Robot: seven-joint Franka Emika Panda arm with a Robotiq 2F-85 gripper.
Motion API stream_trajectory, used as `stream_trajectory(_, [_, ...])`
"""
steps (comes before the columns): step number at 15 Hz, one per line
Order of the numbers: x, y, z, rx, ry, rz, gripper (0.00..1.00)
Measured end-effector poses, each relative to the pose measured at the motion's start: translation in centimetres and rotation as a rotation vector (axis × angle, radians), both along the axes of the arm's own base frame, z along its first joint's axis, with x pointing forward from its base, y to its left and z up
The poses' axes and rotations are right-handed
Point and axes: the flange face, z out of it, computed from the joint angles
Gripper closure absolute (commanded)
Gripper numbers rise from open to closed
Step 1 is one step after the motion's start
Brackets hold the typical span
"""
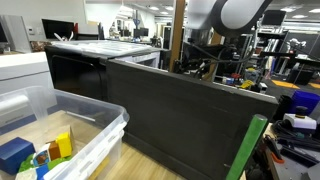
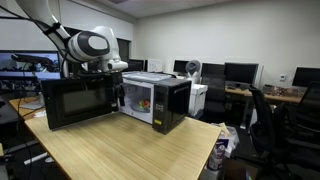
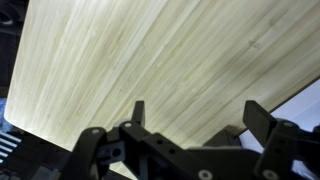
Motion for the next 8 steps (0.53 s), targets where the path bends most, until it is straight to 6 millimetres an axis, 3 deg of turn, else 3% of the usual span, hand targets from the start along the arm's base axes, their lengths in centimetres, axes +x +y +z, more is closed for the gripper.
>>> stream_trajectory(3, [0.8, 0.3, 1.5, 0.001, -0.02, -0.006, 0.0])
stream_trajectory(8, [1.9, 2.0, 3.2, 0.119, -0.017, 0.237, 0.0])
